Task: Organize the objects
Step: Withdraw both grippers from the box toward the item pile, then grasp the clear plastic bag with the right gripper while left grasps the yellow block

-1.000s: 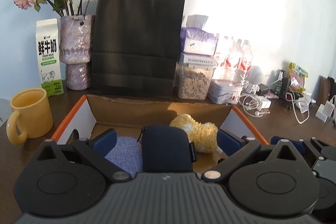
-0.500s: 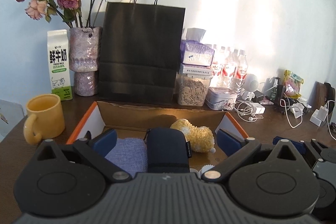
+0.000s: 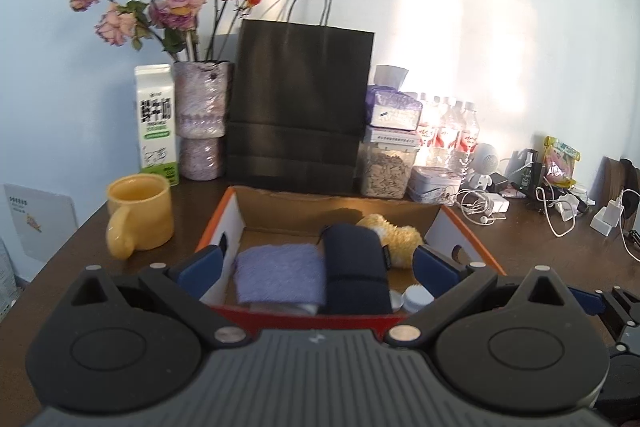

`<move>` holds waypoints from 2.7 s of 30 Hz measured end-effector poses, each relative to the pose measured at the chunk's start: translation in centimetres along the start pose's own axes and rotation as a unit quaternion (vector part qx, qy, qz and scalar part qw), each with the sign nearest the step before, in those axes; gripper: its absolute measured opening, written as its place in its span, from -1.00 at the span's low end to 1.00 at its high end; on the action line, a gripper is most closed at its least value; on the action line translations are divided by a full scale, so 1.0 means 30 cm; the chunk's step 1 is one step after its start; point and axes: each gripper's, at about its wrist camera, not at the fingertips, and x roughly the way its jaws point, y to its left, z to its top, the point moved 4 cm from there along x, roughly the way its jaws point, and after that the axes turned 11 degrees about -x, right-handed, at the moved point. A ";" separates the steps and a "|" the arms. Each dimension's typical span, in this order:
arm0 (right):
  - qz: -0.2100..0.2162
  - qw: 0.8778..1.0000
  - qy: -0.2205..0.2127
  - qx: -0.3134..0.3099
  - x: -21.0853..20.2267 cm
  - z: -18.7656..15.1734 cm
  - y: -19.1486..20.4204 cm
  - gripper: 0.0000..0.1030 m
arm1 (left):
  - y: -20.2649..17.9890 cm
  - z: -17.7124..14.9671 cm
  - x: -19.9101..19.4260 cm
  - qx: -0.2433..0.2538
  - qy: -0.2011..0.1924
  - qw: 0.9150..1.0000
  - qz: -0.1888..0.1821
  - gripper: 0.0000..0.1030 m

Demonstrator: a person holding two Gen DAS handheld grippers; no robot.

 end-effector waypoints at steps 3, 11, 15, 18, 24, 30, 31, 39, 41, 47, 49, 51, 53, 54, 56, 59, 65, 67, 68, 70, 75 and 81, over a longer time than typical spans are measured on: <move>0.005 1.000 0.005 0.003 -0.035 -0.022 0.017 1.00 | 0.032 -0.022 -0.028 -0.001 0.006 1.000 0.005 1.00; 0.025 0.999 0.024 0.002 -0.113 -0.086 0.065 1.00 | 0.124 -0.100 -0.110 0.001 0.025 1.000 0.014 1.00; 0.031 0.999 0.038 -0.002 -0.143 -0.118 0.091 1.00 | 0.171 -0.150 -0.153 0.005 0.036 0.999 0.018 1.00; 0.036 0.998 0.044 -0.005 -0.167 -0.136 0.112 1.00 | 0.201 -0.195 -0.178 0.010 0.048 0.999 0.021 1.00; 0.040 0.997 0.056 -0.018 -0.172 -0.157 0.153 1.00 | 0.250 -0.278 -0.203 0.005 0.076 0.997 0.023 1.00; 0.048 0.997 0.066 -0.006 -0.138 -0.165 0.172 0.90 | 0.276 -0.297 -0.224 -0.007 0.072 0.997 0.023 1.00; 0.051 0.996 0.069 -0.004 -0.131 -0.167 0.172 0.86 | 0.278 -0.297 -0.225 -0.008 0.073 0.997 0.022 1.00; 0.065 0.993 0.094 0.000 -0.044 -0.166 0.194 0.67 | 0.288 -0.305 -0.219 -0.016 0.076 0.997 0.016 1.00; 0.066 0.993 0.102 -0.003 -0.015 -0.161 0.198 0.64 | 0.292 -0.307 -0.216 -0.018 0.077 0.997 0.016 1.00; 0.087 0.989 0.117 -0.012 0.039 -0.167 0.230 0.31 | 0.303 -0.315 -0.209 -0.021 0.084 0.996 0.018 1.00; 0.097 0.988 0.119 -0.009 0.040 -0.176 0.234 0.18 | 0.300 -0.317 -0.206 -0.020 0.086 0.996 0.017 1.00; 0.097 0.989 0.113 -0.012 0.033 -0.175 0.236 0.11 | 0.298 -0.323 -0.203 -0.020 0.088 0.996 0.015 1.00; 0.104 0.989 0.107 -0.015 0.025 -0.175 0.241 0.04 | 0.294 -0.328 -0.199 -0.020 0.091 0.996 0.014 1.00; 0.107 0.989 0.103 -0.018 0.018 -0.176 0.246 0.01 | 0.291 -0.331 -0.197 -0.019 0.092 0.995 0.014 1.00; 0.113 0.989 0.091 -0.022 0.000 -0.175 0.254 -0.01 | 0.285 -0.334 -0.196 -0.017 0.094 0.995 0.012 1.00; 0.114 0.991 0.066 -0.027 -0.042 -0.168 0.256 -0.03 | 0.275 -0.338 -0.195 -0.013 0.096 0.995 0.010 1.00; 0.096 0.995 0.036 -0.019 -0.128 -0.177 0.215 -0.03 | 0.250 -0.348 -0.179 -0.007 0.102 0.995 0.006 1.00; 0.081 0.996 0.034 -0.019 -0.139 -0.184 0.191 -0.03 | 0.240 -0.353 -0.168 -0.006 0.105 0.994 0.006 1.00; 0.073 0.997 0.034 -0.017 -0.141 -0.187 0.177 -0.03 | 0.235 -0.356 -0.163 -0.005 0.106 0.994 0.006 1.00; 0.056 0.998 0.036 -0.012 -0.139 -0.192 0.149 -0.03 | 0.225 -0.361 -0.156 -0.005 0.106 0.994 0.006 1.00; 0.038 0.999 0.033 -0.008 -0.135 -0.202 0.119 -0.03 | 0.202 -0.365 -0.137 -0.004 0.107 0.994 0.011 0.92; 0.033 0.999 0.028 -0.007 -0.137 -0.203 0.115 -0.03 | 0.178 -0.364 -0.114 -0.004 0.110 0.994 0.002 0.35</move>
